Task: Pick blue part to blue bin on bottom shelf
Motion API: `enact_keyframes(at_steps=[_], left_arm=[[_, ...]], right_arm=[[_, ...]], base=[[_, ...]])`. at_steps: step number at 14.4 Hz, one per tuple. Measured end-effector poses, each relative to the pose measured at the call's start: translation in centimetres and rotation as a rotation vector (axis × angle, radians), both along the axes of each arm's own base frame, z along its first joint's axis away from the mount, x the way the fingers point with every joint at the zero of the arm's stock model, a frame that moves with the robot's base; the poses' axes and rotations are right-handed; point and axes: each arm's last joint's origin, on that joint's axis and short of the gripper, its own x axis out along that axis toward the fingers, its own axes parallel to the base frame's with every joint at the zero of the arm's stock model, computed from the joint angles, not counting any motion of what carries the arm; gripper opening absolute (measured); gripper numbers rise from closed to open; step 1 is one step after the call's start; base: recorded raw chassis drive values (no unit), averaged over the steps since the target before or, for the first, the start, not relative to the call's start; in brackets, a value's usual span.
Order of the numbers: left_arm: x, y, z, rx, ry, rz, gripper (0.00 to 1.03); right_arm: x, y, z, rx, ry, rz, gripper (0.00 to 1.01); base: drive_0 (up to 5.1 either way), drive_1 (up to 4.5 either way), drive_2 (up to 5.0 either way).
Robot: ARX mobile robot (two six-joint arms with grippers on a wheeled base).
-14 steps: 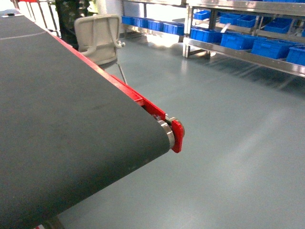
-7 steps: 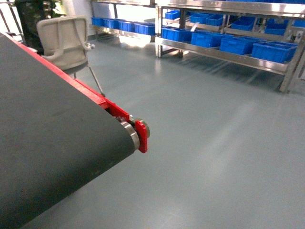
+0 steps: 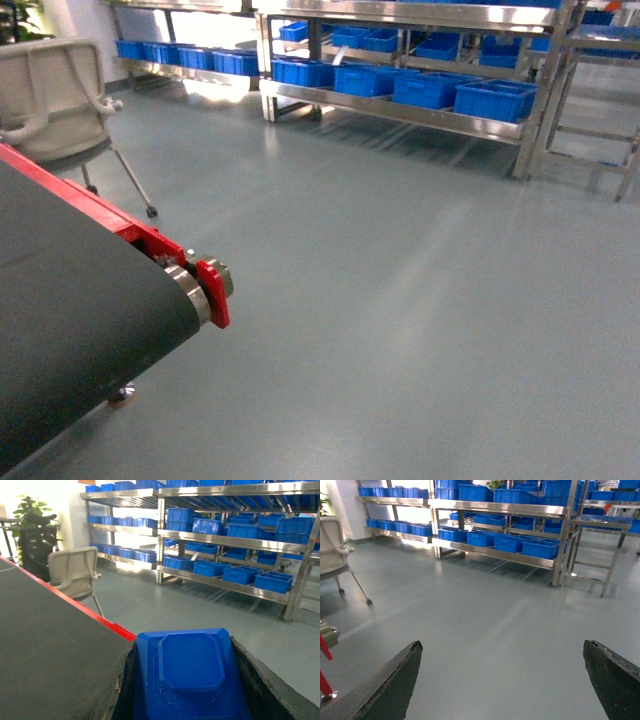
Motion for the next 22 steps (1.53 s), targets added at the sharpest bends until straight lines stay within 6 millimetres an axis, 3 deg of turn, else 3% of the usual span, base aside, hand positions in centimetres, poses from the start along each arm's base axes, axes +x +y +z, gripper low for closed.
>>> enact_keyframes(at_steps=[22], left_arm=[[0.00,0.00,0.00,0.000,0.000,0.000,0.44]], right_arm=[[0.00,0.00,0.00,0.000,0.000,0.000,0.98]], base=[[-1.6,-1.58,-1.6]])
